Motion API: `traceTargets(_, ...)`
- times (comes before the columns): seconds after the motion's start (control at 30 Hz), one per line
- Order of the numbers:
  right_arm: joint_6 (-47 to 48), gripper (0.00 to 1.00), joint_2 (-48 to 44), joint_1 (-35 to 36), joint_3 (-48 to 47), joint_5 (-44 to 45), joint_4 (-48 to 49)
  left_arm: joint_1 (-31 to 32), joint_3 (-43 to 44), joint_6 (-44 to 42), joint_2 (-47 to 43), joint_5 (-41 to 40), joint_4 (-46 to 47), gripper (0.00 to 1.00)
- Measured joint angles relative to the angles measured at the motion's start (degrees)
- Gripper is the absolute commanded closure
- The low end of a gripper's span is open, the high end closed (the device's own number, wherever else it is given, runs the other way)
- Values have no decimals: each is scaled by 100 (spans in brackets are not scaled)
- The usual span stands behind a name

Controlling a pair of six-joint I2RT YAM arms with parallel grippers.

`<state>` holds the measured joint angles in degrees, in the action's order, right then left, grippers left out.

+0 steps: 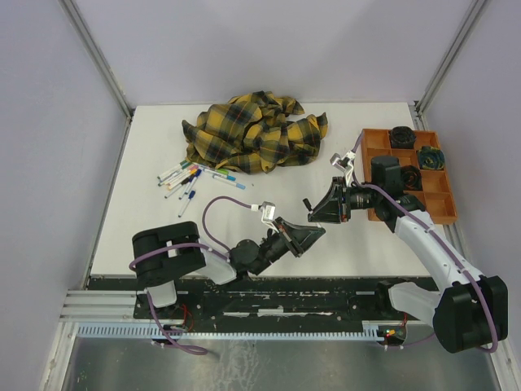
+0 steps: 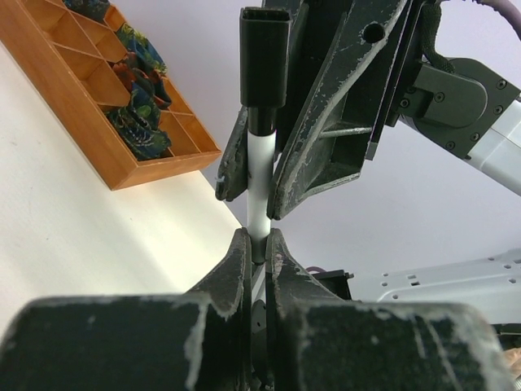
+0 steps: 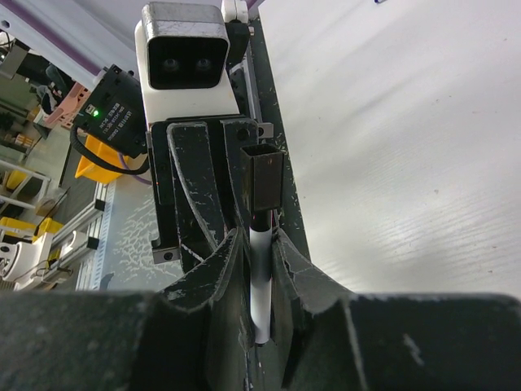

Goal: Open the pen caps
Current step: Pick up the pen from the center of the board, then open the pen cap from the pen.

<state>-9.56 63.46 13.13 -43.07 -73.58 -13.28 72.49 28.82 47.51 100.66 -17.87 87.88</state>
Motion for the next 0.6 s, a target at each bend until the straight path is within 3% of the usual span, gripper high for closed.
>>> traceTargets(0.43, 52, 74, -2, 66, 0, 2, -46, -68, 0, 0, -109, -2, 0, 97)
traceTargets(0.6, 81, 83, -2, 66, 0, 11, -57, -68, 0, 0, -109, 4, 2, 97)
